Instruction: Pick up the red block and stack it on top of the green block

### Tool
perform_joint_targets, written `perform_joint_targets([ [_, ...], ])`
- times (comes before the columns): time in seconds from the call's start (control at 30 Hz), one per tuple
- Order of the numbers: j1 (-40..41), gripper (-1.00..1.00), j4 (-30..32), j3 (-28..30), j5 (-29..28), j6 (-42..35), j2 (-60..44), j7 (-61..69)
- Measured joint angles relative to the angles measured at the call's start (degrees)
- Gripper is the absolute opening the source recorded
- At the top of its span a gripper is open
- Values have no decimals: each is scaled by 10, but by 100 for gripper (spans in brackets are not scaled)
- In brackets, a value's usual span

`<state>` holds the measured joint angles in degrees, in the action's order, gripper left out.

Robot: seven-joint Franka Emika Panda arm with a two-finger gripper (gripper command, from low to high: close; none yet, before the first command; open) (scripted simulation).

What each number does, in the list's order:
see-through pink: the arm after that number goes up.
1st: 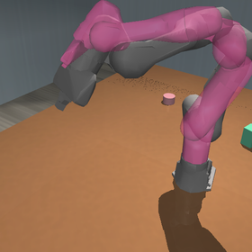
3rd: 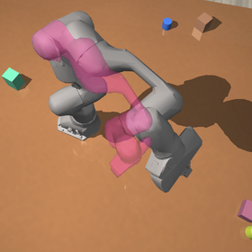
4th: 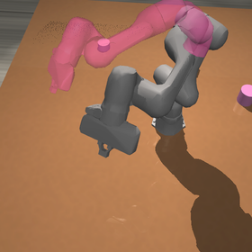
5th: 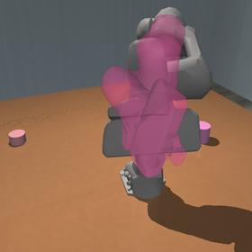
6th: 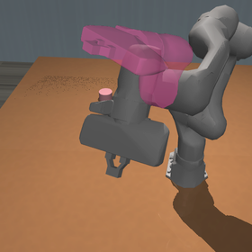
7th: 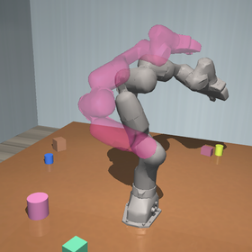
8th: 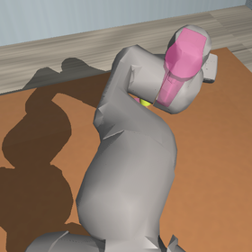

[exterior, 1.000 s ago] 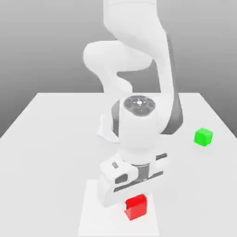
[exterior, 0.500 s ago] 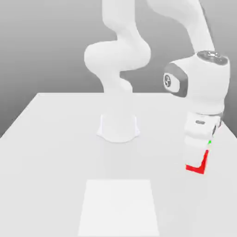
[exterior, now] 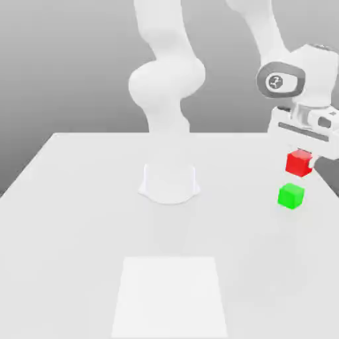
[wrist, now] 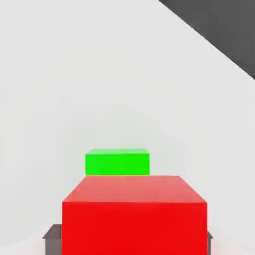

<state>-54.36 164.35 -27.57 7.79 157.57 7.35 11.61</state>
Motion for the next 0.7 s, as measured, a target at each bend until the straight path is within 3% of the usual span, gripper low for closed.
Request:
perform_joint_targets([
  [0.17,10,-100,-1,20,-119,80,-90,-83],
  [0.2,7,100,-2,28,-140,91,-103,-98],
  [0.4,5,100,-2,32,-151,98,-110,-105],
  [0.7,-50,100,2,47,5,-23,24,4],
])
